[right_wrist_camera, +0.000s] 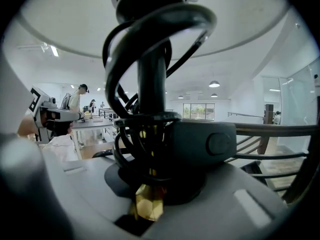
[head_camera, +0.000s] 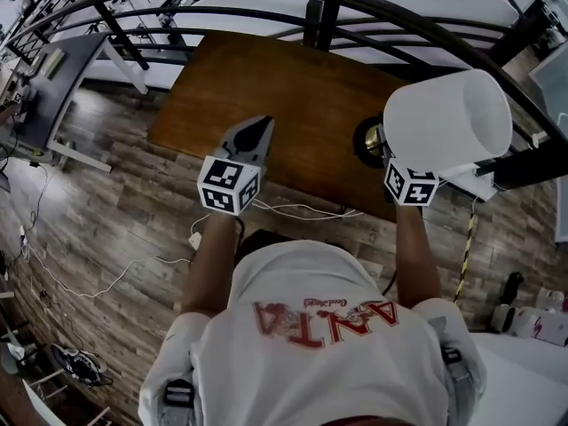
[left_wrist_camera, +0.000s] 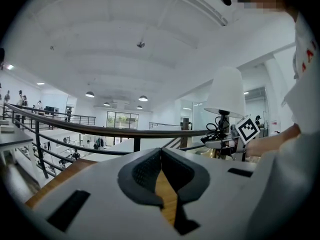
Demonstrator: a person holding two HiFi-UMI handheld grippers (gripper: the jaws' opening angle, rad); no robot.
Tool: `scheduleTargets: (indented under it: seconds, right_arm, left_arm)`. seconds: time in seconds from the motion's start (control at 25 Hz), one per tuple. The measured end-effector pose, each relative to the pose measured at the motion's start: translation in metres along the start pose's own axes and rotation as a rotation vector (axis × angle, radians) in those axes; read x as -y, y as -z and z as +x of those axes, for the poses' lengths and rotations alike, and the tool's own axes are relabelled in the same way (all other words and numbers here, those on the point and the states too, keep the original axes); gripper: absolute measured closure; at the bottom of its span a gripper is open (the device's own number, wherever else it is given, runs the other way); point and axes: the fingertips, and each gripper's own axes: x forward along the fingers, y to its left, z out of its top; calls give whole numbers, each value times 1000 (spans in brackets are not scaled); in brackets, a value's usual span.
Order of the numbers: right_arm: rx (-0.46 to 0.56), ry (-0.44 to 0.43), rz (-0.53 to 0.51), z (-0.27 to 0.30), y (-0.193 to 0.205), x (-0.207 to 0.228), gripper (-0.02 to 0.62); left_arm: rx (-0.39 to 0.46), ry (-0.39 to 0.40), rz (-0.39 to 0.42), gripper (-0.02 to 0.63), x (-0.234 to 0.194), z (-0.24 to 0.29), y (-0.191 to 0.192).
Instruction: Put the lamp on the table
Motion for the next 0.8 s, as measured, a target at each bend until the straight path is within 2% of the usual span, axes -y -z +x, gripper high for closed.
scheduleTargets:
  seconds: [0.2,0.32,0.52,0.8]
  right_arm:
    - [-8,-4,9,31,2,5,525]
    - [-21,11,20,45,5,1,525]
    - [-31,83,30,68,0,-1,525]
    - [-37,222,100,102,-9,6,525]
  left_arm:
    - [-19,-13,-11,597,-22,14,7]
    - [-25,12,-15,597,-36,26,10]
    - [-35,114,-15,597,-63,62,8]
    - [-73,268,11,597,-108,124,-3]
